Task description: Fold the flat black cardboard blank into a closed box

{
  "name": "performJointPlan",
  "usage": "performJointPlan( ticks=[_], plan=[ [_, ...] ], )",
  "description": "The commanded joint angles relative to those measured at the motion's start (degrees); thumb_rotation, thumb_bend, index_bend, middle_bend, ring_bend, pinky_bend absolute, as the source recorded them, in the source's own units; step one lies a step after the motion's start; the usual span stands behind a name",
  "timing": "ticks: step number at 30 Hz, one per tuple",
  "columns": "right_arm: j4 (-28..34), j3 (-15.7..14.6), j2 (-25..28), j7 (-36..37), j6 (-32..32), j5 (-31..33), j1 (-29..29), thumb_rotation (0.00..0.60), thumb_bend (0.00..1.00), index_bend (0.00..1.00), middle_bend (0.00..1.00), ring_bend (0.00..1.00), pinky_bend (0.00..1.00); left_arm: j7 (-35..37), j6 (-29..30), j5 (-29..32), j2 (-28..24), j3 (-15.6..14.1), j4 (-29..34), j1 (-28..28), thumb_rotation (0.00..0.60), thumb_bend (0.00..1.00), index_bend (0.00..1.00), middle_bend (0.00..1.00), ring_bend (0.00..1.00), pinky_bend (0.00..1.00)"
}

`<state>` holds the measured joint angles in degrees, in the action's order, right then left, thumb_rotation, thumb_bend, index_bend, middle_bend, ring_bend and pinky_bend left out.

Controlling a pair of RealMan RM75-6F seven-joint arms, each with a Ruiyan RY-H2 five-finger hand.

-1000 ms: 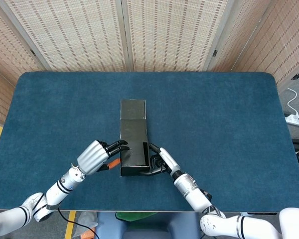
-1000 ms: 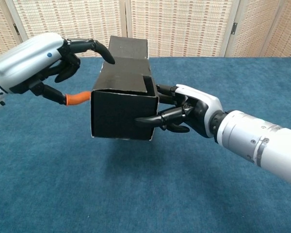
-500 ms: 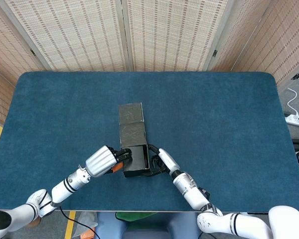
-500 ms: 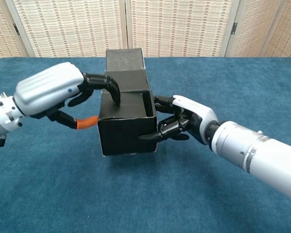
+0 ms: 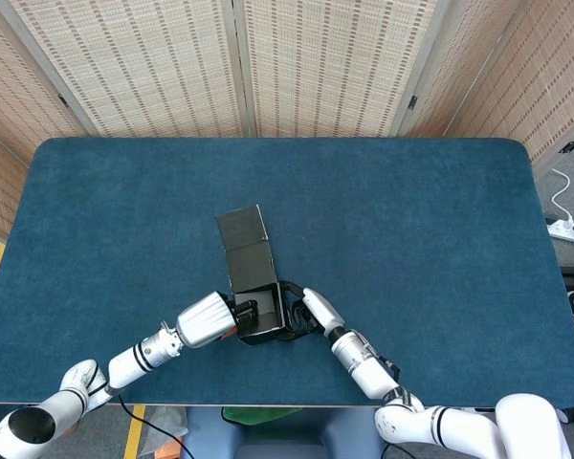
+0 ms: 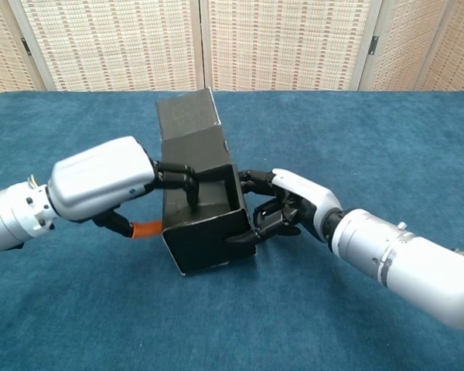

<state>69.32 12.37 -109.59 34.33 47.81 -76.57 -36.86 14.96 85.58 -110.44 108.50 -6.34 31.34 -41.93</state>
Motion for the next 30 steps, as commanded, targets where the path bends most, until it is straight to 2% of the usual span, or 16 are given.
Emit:
performJointPlan(
  ticks=[1,6,10,17,23,30],
  plan=[
    [-1.92,-1.01,-1.09,1.18,0.62,-1.18,-0.09,0.6,0.2,0.39,0.56,0.72,1.0,-1.98,-1.78,0.07,-0.18,-0.97,0.89,-0.33,0.6,0.32,0.46,0.46,0.85,0.94],
    [-3.49,-1.67,-1.71,2.3,1.34,-2.2,-0.05,0.6,0.2,0.39,0.56,0.72,1.0,-3.96,-3.61,0.72,-1.26,-1.33,3.78,-0.51,0.6,0.32,0.45,0.46,0.85,0.94],
    [-5.57,-3.02,-2.49,3.68,2.63,-3.71,0.39,0.6,0.2,0.39,0.56,0.72,1.0,-8.22,-6.34,1.23,-3.0,-1.59,8.04,-1.12,0.6,0.32,0.46,0.46,0.85,0.94],
    [-8.26,-4.71,-3.59,5.81,4.62,-5.93,0.77,0.6,0.2,0.39,0.56,0.72,1.0,-14.05,-8.22,1.53,-4.72,-1.7,11.97,-1.69,0.6,0.32,0.57,0.55,0.85,0.95],
    [-9.12,-5.11,-4.14,7.23,5.25,-6.24,0.99,0.6,0.2,0.39,0.56,0.72,1.0,-12.84,-7.54,1.96,-4.29,-1.72,11.08,-1.49,0.6,0.32,0.68,0.67,0.85,0.95],
    [-9.64,-4.93,-4.84,7.62,6.29,-6.44,1.01,0.6,0.2,0.39,0.56,0.72,1.0,-9.79,-4.05,2.53,-3.52,-1.01,9.59,-0.8,0.6,0.32,0.68,0.67,0.85,0.94]
  ],
)
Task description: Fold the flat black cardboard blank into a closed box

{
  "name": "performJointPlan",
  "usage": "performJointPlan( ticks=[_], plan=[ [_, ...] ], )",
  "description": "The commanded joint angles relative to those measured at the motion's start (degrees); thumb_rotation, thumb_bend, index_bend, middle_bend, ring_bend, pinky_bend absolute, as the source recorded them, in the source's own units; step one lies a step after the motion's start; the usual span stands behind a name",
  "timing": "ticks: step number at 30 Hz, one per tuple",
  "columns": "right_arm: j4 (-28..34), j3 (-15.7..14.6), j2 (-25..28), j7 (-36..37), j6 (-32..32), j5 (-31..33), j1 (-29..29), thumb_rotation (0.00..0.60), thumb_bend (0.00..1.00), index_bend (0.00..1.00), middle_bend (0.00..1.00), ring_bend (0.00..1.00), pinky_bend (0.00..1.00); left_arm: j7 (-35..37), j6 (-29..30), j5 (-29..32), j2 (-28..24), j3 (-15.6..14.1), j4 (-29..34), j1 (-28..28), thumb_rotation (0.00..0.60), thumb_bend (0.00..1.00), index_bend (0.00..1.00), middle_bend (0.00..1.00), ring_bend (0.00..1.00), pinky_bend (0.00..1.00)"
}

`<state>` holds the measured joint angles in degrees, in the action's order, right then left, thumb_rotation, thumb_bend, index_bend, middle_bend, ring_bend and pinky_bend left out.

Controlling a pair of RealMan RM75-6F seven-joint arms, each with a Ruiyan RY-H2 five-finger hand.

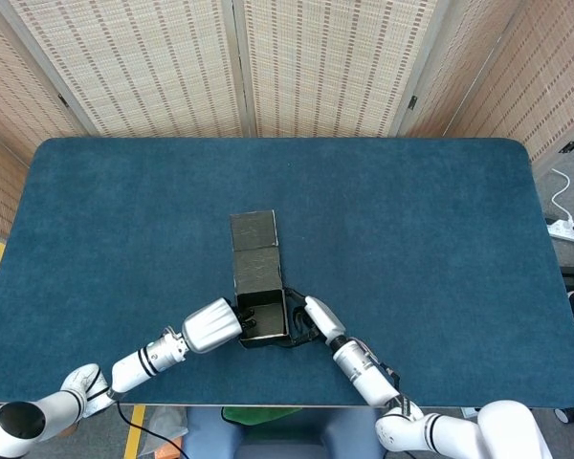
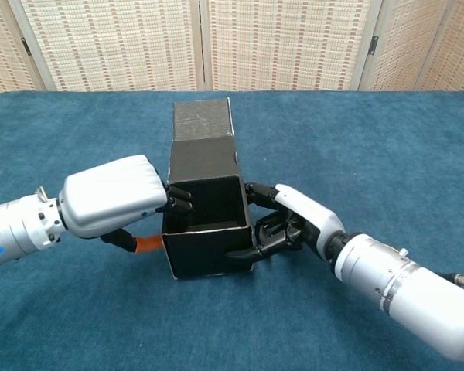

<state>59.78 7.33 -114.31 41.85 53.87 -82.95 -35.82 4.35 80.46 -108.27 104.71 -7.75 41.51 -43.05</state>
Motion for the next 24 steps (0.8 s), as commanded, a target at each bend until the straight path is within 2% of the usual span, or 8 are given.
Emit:
performJointPlan(
  ticks=[1,5,9,14,17,19,24],
  plan=[
    [-0.15,0.24,-0.18,0.13,0.32,0.02,-0.04,0.6,0.2,0.39,0.56,0.72,1.0,1.01,1.36,0.54,0.22,0.56,-0.61,0.39,0.6,0.32,0.66,0.66,0.85,0.94],
    [-0.07,1.26,-0.4,0.27,0.9,0.5,-0.21,0.6,0.2,0.39,0.56,0.72,1.0,1.27,1.87,1.75,-0.78,1.39,1.11,0.82,0.6,0.32,0.46,0.52,0.85,0.94],
    [-0.36,3.05,-0.8,0.3,0.99,1.62,-0.77,0.6,0.2,0.39,0.56,0.72,1.0,-0.04,2.1,2.58,-2.57,2.15,3.99,1.01,0.6,0.32,0.34,0.4,0.85,0.94],
    [-1.89,6.45,-1.84,-0.04,-0.13,4.24,-2.3,0.6,0.2,0.39,0.54,0.72,1.0,-3.04,2.65,2.86,-5.91,2.7,9.06,1.34,0.6,0.32,0.23,0.31,0.83,0.95],
    [-3.93,7.65,-2.96,-1.12,-1.46,5.41,-3.58,0.6,0.2,0.39,0.5,0.71,1.0,-4.08,4.04,3.16,-7.72,3.37,12.19,1.92,0.6,0.32,0.21,0.3,0.83,0.96],
    [-5.29,8.23,-3.86,-1.51,-2.62,6.33,-4.29,0.6,0.19,0.34,0.44,0.71,1.0,-3.58,4.15,3.88,-8.86,3.82,14.28,2.27,0.6,0.32,0.2,0.29,0.82,0.96],
    [-8.09,8.4,-5.7,-0.49,-4.31,6.84,-5.37,0.6,0.1,0.05,0.19,0.65,1.0,2.65,0.65,8.37,-12.71,4.59,22.41,3.33,0.6,0.32,0.17,0.27,0.82,0.96]
  ],
)
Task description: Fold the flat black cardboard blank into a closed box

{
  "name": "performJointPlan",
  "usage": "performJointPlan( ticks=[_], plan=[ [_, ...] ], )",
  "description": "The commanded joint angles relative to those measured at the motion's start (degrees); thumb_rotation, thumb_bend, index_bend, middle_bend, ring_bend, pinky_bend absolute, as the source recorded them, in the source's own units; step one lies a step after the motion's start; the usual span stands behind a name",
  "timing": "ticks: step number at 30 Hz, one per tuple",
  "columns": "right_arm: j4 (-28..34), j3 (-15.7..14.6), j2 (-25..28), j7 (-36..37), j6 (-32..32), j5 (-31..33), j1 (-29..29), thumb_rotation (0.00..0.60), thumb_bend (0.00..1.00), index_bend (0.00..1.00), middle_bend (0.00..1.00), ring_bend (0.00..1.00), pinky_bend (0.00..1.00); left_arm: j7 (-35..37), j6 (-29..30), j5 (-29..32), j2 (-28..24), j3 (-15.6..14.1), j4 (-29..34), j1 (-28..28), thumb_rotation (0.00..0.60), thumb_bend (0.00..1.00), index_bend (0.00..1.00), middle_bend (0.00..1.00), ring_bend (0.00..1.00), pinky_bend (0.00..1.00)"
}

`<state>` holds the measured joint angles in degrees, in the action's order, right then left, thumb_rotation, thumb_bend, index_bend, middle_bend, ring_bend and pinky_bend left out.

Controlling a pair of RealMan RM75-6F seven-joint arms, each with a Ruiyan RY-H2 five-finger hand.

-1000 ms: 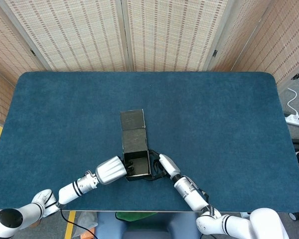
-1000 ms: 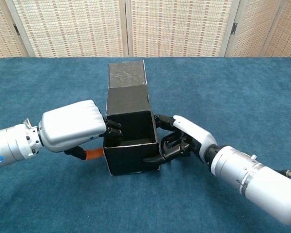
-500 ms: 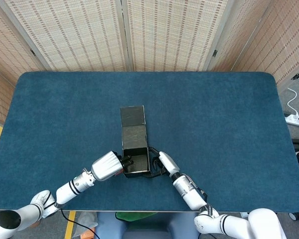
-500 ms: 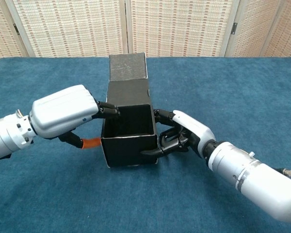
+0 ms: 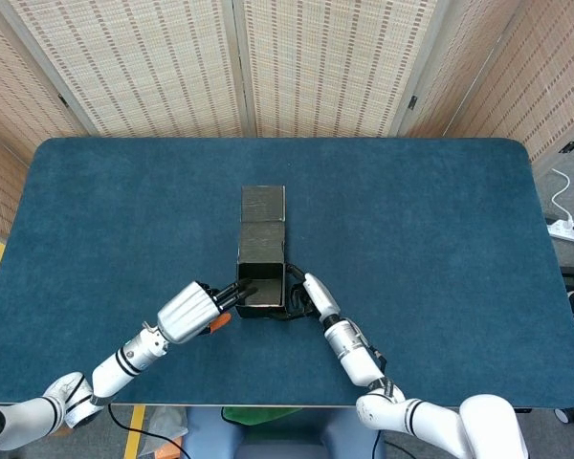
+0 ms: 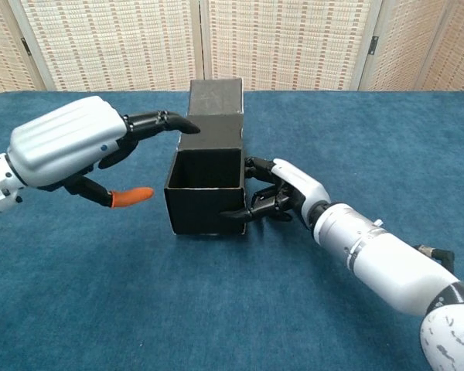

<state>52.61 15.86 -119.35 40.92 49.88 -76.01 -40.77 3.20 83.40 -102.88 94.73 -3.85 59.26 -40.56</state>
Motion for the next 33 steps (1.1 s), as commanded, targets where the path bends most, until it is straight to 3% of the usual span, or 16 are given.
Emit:
performJointPlan(
  ticks=[1,6,13,17,24,28,33],
  plan=[
    [-1.17,-0.37,-0.78,0.68,-0.28,-0.33,-0.4,0.6,0.08,0.02,0.16,0.64,1.0,4.59,-3.05,3.74,-3.38,0.8,5.79,0.97,0.6,0.31,0.16,0.26,0.82,0.96],
    [-0.87,-2.03,-0.59,2.65,2.04,-2.31,0.75,0.6,0.0,0.0,0.02,0.6,1.0,11.91,-8.44,9.36,-6.2,1.71,11.73,1.78,0.6,0.31,0.11,0.22,0.8,0.97],
    [2.85,-5.14,2.07,3.86,3.34,-4.66,2.52,0.6,0.0,0.0,0.0,0.6,1.0,24.16,-18.75,16.54,-10.37,2.77,18.43,1.2,0.6,0.3,0.0,0.13,0.77,0.97],
    [5.28,-5.95,3.49,3.38,3.35,-4.84,3.17,0.6,0.0,0.0,0.01,0.6,1.0,29.4,-24.9,19.29,-12.02,3.0,20.29,0.36,0.6,0.26,0.0,0.06,0.73,0.97],
    [8.89,-6.65,6.08,2.02,4.93,-4.75,4.92,0.6,0.0,0.0,0.01,0.6,1.0,36.1,-31.63,22.07,-11.05,4.11,18.46,-0.61,0.6,0.24,0.0,0.0,0.68,0.97],
    [13.84,-6.44,10.33,2.06,6.78,-3.98,7.13,0.6,0.0,0.0,0.03,0.6,1.0,38.46,-33.95,23.18,-8.65,5.24,15.19,-1.05,0.6,0.23,0.0,0.0,0.67,0.96],
    [23.75,-2.86,18.12,-0.98,10.28,-2.69,8.65,0.6,0.0,0.0,0.08,0.6,1.0,41.37,-36.66,24.08,-5.5,6.72,10.83,-1.85,0.6,0.21,0.0,0.0,0.67,0.97]
  ],
)
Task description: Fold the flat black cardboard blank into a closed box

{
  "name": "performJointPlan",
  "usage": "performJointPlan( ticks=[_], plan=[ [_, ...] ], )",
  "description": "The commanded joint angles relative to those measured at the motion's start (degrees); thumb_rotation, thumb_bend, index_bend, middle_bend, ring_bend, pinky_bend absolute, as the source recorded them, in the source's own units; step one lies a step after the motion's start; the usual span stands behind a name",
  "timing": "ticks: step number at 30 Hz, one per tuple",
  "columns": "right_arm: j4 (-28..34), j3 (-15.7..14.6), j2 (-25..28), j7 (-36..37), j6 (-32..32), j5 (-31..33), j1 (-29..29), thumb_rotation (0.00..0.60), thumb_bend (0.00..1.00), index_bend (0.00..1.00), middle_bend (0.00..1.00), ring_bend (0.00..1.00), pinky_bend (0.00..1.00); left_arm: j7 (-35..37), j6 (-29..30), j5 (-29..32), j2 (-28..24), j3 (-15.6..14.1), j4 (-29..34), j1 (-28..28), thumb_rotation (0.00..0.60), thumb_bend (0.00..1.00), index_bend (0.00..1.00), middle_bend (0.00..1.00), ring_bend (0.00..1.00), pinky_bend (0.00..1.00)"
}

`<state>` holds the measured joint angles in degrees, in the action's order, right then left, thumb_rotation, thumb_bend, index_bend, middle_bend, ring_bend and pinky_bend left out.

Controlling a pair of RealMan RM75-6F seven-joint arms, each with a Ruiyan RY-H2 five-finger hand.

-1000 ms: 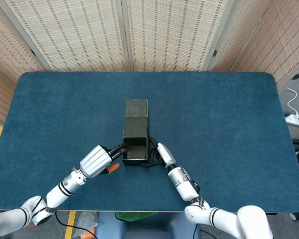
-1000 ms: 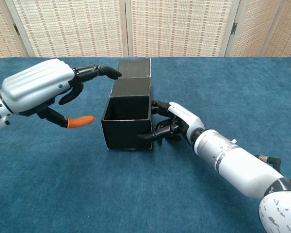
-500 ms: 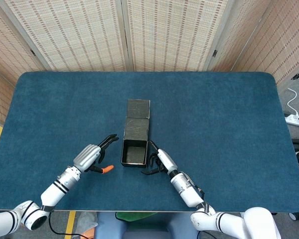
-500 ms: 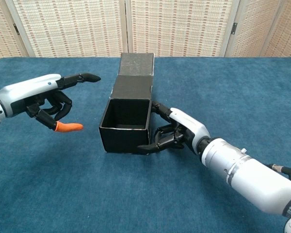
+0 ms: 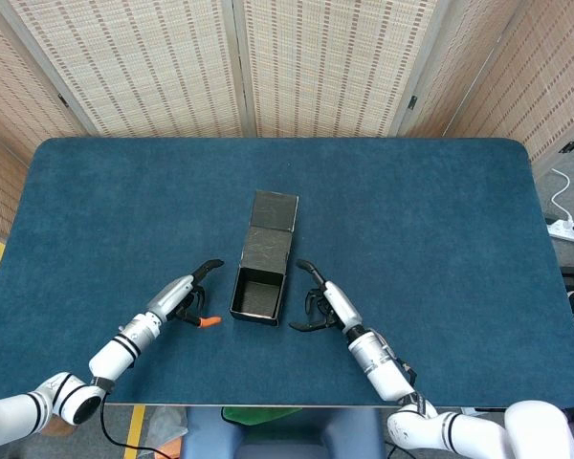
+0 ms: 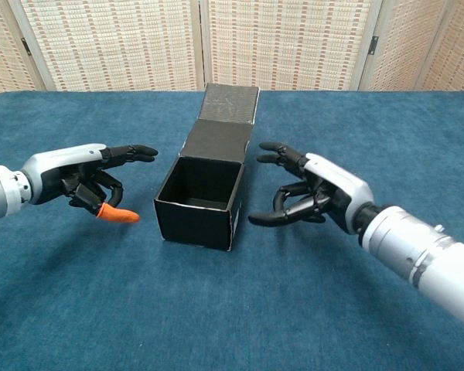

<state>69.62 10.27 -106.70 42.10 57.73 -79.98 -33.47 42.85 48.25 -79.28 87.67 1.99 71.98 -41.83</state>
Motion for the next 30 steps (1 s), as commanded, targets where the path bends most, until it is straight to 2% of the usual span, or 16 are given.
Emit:
performJointPlan(
  ticks=[1,5,11,25,28,30],
  plan=[
    [8.65,3.71,6.98,-3.06,2.51,1.71,1.22,0.6,0.0,0.0,0.08,0.6,1.0,2.46,-2.05,0.44,2.02,1.07,-2.51,-0.79,0.6,0.21,0.0,0.0,0.66,0.97],
    [15.28,7.79,12.04,-6.57,2.56,4.04,0.48,0.6,0.0,0.0,0.09,0.6,1.0,6.73,-4.46,-0.43,3.79,1.77,-4.47,-1.99,0.6,0.21,0.0,0.0,0.66,0.97],
    [19.4,10.33,14.8,-8.25,2.71,6.93,0.35,0.6,0.0,0.0,0.09,0.6,1.0,11.25,-6.29,-2.89,5.13,1.58,-6.04,-3.41,0.6,0.21,0.0,0.0,0.66,0.97],
    [17.92,8.69,14.24,-6.87,3.06,7.34,1.01,0.6,0.0,0.0,0.12,0.6,1.0,17.9,-9.81,-4.47,7.64,1.37,-10.5,-5.73,0.6,0.2,0.0,0.0,0.66,0.97],
    [16.71,8.01,13.77,-6.04,2.64,8.71,1.75,0.6,0.0,0.0,0.13,0.6,1.0,19.65,-10.34,-4.15,8.29,1.6,-10.88,-5.89,0.6,0.21,0.04,0.08,0.66,0.97],
    [15.63,7.69,13.47,-6.33,2.2,9.96,2.11,0.6,0.0,0.0,0.14,0.6,1.0,19.65,-9.85,-3.85,8.89,1.83,-11.34,-5.64,0.6,0.21,0.14,0.2,0.66,0.96]
  ],
)
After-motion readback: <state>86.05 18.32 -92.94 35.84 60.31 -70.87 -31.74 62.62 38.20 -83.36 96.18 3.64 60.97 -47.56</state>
